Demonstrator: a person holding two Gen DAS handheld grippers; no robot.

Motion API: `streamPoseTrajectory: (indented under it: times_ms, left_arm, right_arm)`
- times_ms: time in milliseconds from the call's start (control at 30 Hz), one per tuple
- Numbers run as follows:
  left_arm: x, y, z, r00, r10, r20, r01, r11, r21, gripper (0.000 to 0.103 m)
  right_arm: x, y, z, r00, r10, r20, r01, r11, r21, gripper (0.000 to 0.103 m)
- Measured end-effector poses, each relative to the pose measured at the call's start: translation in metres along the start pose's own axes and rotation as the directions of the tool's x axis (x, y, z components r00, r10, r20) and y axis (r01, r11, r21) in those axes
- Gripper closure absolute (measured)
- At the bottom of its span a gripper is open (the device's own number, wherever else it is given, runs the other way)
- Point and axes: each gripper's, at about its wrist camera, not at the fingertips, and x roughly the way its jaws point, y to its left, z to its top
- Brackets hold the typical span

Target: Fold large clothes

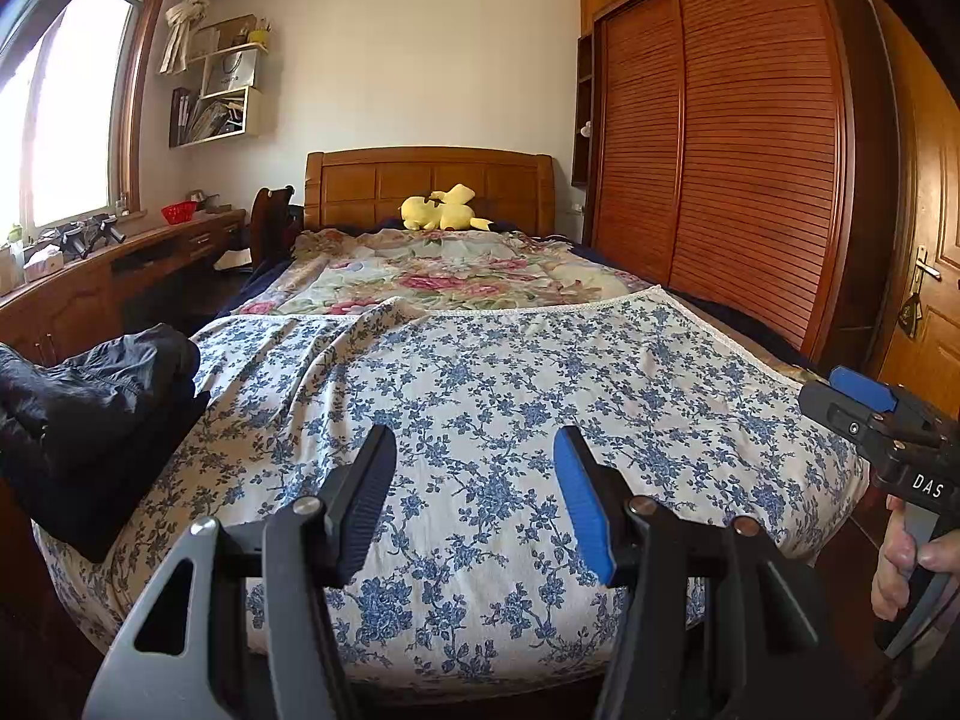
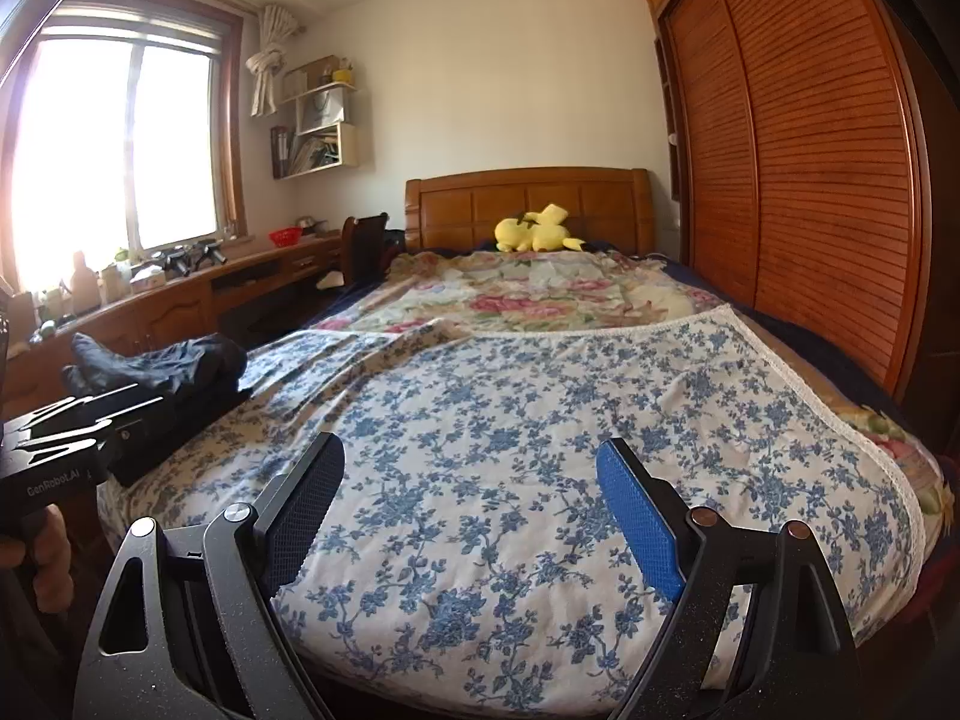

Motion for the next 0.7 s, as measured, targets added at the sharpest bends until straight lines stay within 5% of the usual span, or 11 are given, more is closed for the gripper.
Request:
streamPoseTrajectory:
  times_ms: [700]
  left_arm:
    - [-0.0039, -0.0036, 0.0007, 1.000, -0.003, 0.005, 0.003, 1.000, 0.007, 0.049]
  right_arm:
    - [-0.0011, 0.0023, 0.0012, 1.000, 0.002, 0.004, -0.002, 1.000, 0.002, 0.015]
